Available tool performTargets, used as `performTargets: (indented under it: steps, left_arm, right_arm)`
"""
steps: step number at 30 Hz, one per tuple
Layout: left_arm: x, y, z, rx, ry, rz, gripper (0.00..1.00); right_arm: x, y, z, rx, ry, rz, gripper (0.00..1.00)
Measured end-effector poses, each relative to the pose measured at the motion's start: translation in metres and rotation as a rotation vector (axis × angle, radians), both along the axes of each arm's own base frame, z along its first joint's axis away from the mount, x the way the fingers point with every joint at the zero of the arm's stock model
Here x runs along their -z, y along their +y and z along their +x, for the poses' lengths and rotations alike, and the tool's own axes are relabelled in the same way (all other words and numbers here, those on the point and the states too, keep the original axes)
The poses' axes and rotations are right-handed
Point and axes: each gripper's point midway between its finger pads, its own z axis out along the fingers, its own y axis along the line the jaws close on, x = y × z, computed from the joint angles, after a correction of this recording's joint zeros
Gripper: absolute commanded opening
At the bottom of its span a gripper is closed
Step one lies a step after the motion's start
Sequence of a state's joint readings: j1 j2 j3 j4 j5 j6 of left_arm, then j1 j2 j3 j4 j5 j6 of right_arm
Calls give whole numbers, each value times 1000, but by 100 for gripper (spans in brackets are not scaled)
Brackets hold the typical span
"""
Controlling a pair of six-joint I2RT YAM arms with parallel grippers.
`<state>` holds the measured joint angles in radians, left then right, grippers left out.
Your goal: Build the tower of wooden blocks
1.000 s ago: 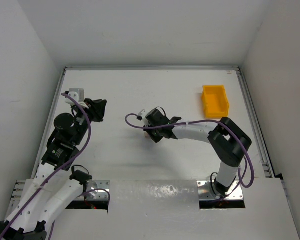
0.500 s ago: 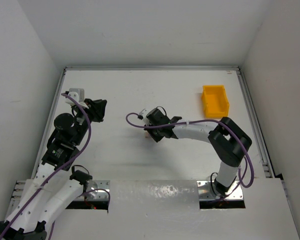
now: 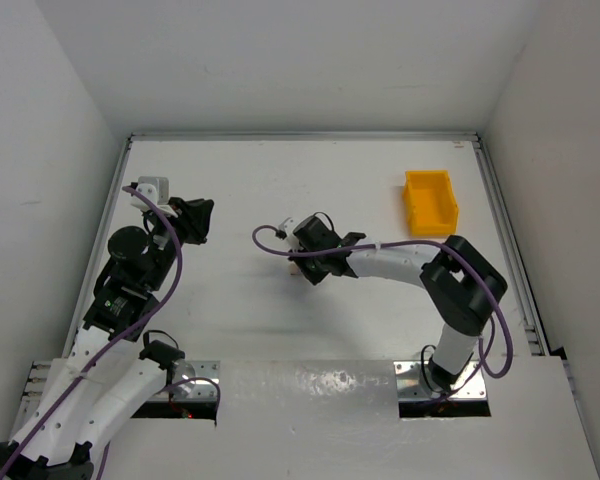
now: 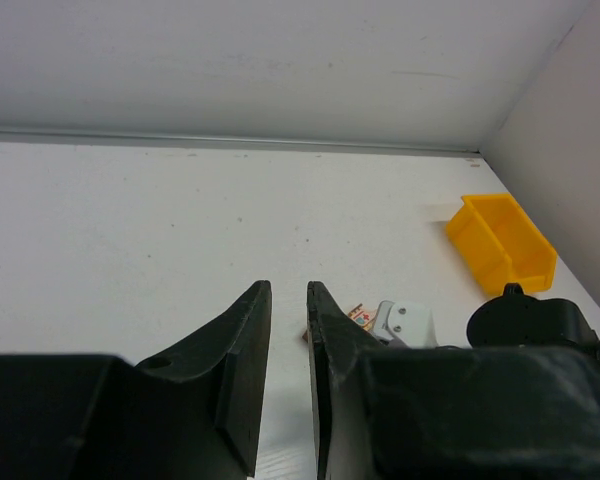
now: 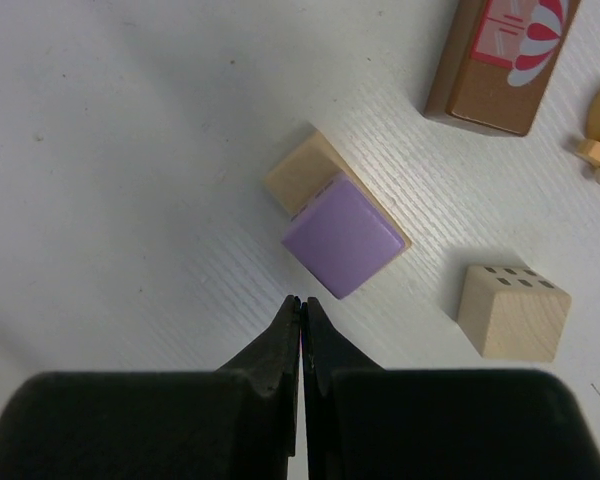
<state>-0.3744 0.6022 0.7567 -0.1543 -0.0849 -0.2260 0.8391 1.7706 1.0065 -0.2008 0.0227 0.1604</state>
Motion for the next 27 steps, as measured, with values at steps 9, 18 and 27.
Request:
performTargets:
  steps: [9, 18, 27]
  left_arm:
    - [0, 0, 0, 0, 0, 0, 19]
    - [0, 0, 0, 0, 0, 0, 19]
    - [0, 0, 0, 1, -1, 0, 19]
  right_arm:
    - [-16, -26, 16, 87, -42, -18, 0]
    - [-14, -55, 32, 197, -66, -10, 13]
    - [-20, -86, 59, 292, -79, 23, 51]
